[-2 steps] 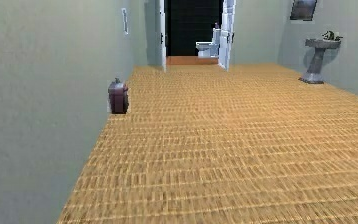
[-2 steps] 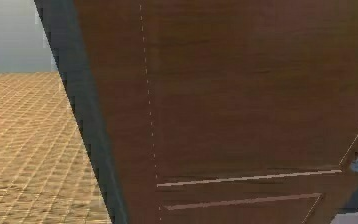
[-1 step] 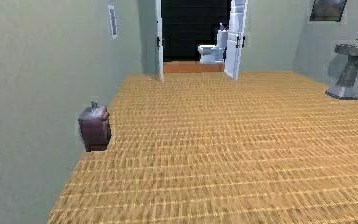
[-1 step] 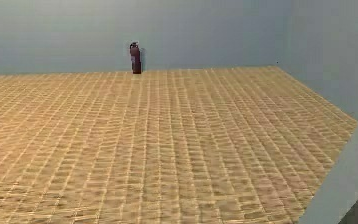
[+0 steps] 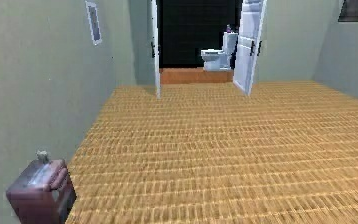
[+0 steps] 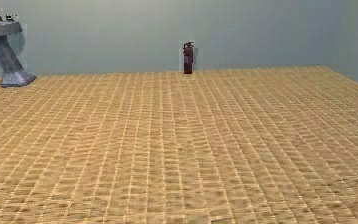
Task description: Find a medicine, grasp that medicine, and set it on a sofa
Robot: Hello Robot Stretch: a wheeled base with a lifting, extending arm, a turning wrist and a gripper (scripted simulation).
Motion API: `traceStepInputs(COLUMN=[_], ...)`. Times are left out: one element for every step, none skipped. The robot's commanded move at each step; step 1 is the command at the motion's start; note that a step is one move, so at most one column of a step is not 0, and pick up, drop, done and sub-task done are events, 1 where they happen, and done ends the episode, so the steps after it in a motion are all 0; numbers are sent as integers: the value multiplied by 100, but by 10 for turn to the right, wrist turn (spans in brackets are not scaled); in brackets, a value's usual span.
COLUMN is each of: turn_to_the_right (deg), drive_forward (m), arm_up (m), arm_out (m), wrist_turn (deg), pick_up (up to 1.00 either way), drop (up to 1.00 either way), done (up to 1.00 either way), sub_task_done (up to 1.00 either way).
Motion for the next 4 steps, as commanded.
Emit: traceStepInputs(turn_to_the_right=[0, 0, 0, 30], drive_forward=[100, 100, 100, 0], arm_up=[0, 0, 0, 0], arm_out=[0, 0, 0, 0], wrist_turn=[0, 0, 0, 0], pick_up=[0, 0, 0, 0], drop=[0, 0, 0, 0], done=[0, 0, 0, 0], sub_task_done=[0, 0, 0, 0])
